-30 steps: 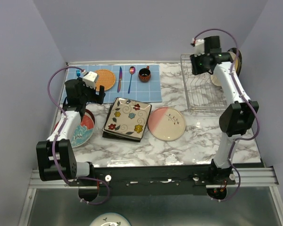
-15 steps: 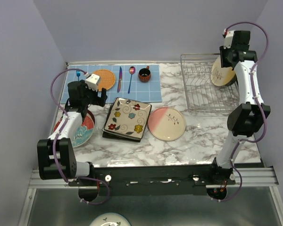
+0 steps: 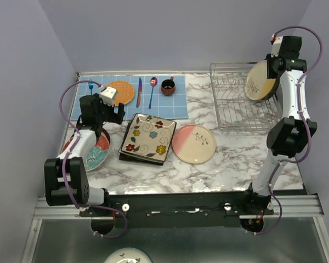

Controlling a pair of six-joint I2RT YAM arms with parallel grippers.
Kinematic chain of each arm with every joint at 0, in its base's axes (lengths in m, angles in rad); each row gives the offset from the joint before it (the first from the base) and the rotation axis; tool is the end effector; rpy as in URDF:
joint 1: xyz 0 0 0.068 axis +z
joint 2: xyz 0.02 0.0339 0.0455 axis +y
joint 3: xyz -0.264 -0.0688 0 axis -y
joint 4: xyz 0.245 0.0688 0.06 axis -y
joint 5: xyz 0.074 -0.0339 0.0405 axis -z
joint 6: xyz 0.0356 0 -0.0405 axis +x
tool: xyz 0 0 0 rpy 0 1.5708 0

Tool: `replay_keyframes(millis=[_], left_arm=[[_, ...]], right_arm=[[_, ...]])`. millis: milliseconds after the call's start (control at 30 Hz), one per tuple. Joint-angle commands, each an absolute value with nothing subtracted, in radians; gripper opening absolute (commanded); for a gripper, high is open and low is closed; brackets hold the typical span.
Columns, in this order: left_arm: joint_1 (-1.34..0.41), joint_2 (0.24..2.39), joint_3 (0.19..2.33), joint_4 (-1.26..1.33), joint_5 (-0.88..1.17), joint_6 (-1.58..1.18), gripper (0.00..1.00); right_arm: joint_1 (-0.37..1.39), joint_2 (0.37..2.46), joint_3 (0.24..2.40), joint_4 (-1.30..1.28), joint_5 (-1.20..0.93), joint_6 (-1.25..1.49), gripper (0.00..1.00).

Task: Unload the plates from the dish rack
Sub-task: Unload the plate from the dish rack.

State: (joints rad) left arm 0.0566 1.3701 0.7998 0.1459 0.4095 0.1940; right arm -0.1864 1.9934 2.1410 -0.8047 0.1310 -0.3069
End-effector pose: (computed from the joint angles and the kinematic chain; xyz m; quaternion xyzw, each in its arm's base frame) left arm 0.3035 0.0030 0.2465 0.1665 0.8131 -0.1031 0.5482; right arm 0.4397 -0.0877 0.3829 -0.0251 0.8956 -0.1644 0.4125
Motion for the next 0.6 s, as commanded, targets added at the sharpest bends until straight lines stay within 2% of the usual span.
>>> replay_keyframes(millis=[0, 567], left_arm=[[0.051, 1.396, 0.779, 0.190, 0.443, 0.206, 0.98], [0.049, 1.422, 0.764, 0.230, 0.442, 0.213, 0.98]], right_arm=[[-0.204, 2.066, 2.190, -0.808, 0.149, -0.304, 0.40], [-0.209, 2.167, 2.250, -0.779, 0.230, -0.319, 0.40]])
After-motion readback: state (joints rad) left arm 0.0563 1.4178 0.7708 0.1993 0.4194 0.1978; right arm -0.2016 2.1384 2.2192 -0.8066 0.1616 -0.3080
